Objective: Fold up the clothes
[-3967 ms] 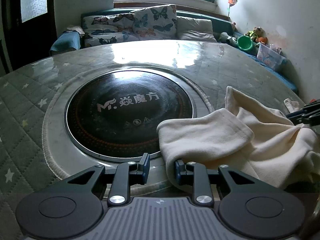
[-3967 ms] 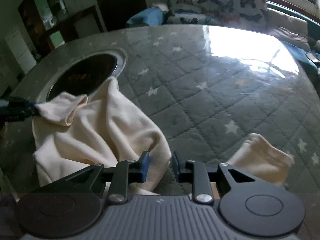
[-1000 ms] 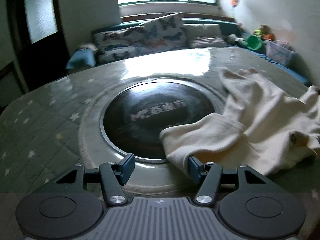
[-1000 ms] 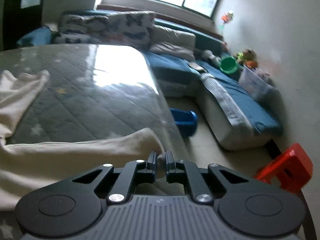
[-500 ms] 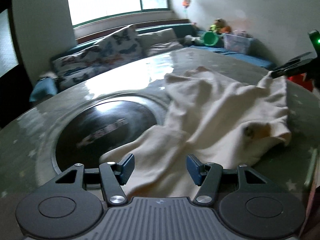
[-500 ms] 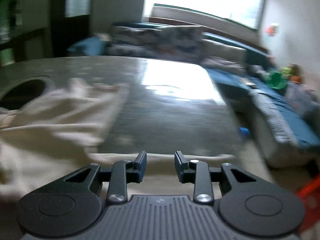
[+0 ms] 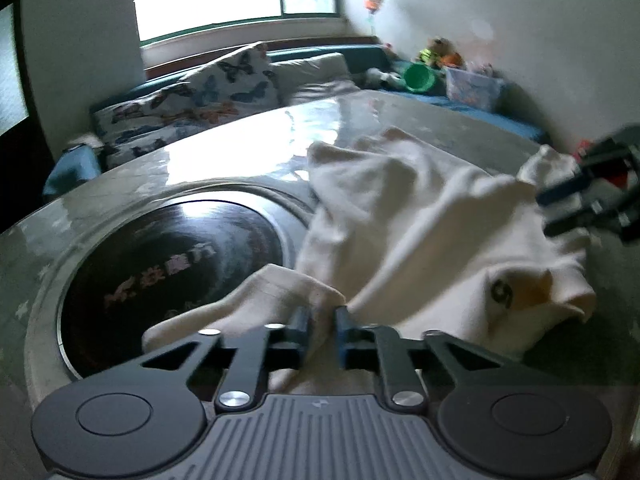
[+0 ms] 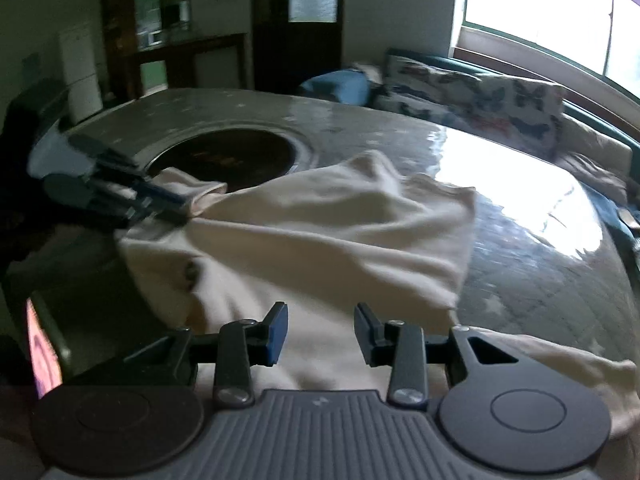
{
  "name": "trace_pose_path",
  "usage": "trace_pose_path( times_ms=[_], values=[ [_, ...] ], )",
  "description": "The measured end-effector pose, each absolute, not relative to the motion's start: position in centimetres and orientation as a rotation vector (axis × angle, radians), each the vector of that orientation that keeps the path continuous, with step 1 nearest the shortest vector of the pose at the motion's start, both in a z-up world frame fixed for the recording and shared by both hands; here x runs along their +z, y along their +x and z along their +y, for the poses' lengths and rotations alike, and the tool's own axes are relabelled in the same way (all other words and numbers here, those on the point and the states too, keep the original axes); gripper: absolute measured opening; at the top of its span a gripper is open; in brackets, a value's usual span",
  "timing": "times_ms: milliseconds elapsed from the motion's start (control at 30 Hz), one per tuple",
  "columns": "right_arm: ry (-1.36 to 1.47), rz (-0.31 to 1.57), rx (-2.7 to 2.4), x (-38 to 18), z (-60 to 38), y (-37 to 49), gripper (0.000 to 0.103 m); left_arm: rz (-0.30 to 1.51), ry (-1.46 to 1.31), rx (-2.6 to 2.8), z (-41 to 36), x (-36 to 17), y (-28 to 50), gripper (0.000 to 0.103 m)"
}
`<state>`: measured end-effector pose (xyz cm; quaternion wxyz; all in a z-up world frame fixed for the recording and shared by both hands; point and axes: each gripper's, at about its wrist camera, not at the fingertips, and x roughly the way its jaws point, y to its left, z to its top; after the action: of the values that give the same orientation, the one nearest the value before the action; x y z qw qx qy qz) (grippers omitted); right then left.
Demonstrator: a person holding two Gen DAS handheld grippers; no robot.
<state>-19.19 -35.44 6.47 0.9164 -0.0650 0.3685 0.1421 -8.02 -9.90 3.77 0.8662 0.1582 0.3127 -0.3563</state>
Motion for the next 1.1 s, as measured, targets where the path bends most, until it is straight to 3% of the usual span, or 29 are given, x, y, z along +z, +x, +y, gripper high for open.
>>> trace_pose_path(
  times_ms=[367,700,900,1100],
  values=[
    [-0.224,0.783,0.479,6.0,-32.3,-21.3,0.037,0.562,0.061,-0.457,0.4,8.0,-7.0,0.005],
    [-0.286,0.758,0.458,6.0,-30.9,-20.4,0.035,0.67,-0.014,-0.203,7.0,6.0,-5.6,0.005],
    [-0.299,0.777,0.475,5.1,-31.2,-19.2,0.036,0.686,0.045,-0.201,6.5,6.2,-5.7,0.008],
    [-0.358,0.766,0.552,4.5,-30.1,-18.4,0.036,0.627,0.097,-0.285,4.1,8.1,-7.2,0.024]
  ],
)
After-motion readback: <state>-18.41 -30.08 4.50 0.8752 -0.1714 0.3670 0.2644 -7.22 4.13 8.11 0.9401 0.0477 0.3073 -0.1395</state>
